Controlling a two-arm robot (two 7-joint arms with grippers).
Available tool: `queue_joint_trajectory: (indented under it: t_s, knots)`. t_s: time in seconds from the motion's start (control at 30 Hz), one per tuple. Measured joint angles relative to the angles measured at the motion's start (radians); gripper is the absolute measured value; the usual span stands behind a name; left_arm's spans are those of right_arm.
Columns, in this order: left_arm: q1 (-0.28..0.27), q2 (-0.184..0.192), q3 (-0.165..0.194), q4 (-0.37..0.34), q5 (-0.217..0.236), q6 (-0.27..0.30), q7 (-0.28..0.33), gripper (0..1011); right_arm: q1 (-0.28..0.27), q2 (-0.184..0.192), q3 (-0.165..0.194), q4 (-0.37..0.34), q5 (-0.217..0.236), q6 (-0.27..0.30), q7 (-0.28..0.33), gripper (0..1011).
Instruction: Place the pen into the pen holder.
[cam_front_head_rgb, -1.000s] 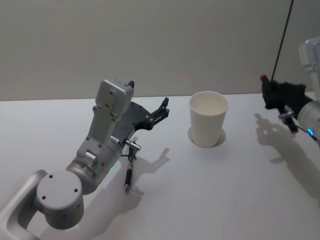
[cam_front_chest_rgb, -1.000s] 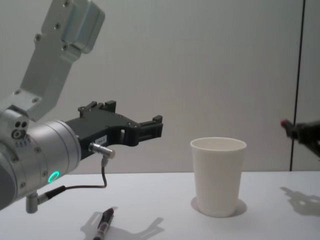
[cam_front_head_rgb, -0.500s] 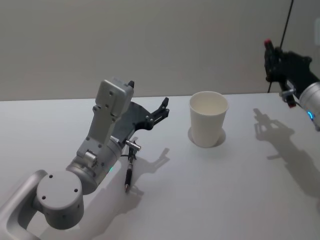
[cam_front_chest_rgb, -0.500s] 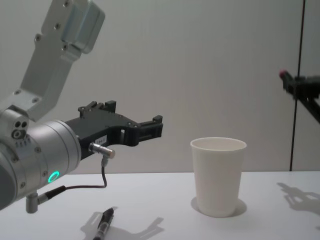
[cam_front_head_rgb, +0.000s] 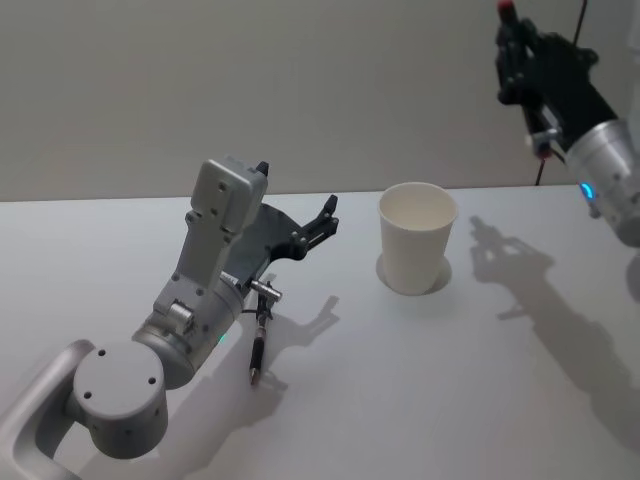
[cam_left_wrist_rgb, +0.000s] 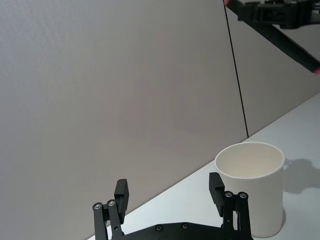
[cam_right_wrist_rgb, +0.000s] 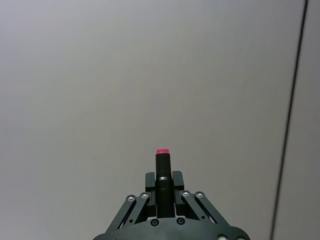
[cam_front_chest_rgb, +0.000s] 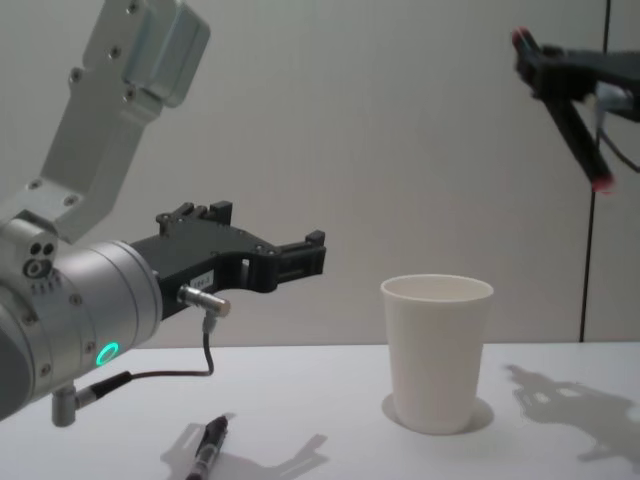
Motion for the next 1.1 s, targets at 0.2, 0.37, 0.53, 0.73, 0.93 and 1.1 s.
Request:
queue_joint_trajectory:
  t_s: [0.2, 0.37, 0.53, 0.73, 0.93, 1.1]
  knots:
    - [0.000, 0.000, 0.000, 0.000, 0.000, 0.000, 0.000, 1001, 0.021, -0.033, -0.021, 0.017, 0.007, -0.052, 0.033, 187]
    - [0.000, 0.000, 0.000, 0.000, 0.000, 0.000, 0.000, 1001, 0.040, -0.067, -0.047, 0.048, 0.008, -0.088, 0.065, 187]
    - [0.000, 0.000, 0.000, 0.000, 0.000, 0.000, 0.000, 1001, 0.049, -0.085, -0.061, 0.077, -0.001, -0.103, 0.076, 185]
    - [0.000, 0.000, 0.000, 0.000, 0.000, 0.000, 0.000, 1001, 0.058, -0.101, -0.074, 0.118, -0.020, -0.116, 0.082, 185]
    - [0.000, 0.000, 0.000, 0.000, 0.000, 0.000, 0.000, 1001, 0.064, -0.111, -0.081, 0.158, -0.035, -0.127, 0.086, 187]
    - [0.000, 0.000, 0.000, 0.000, 0.000, 0.000, 0.000, 1001, 0.075, -0.122, -0.086, 0.205, -0.042, -0.144, 0.090, 187]
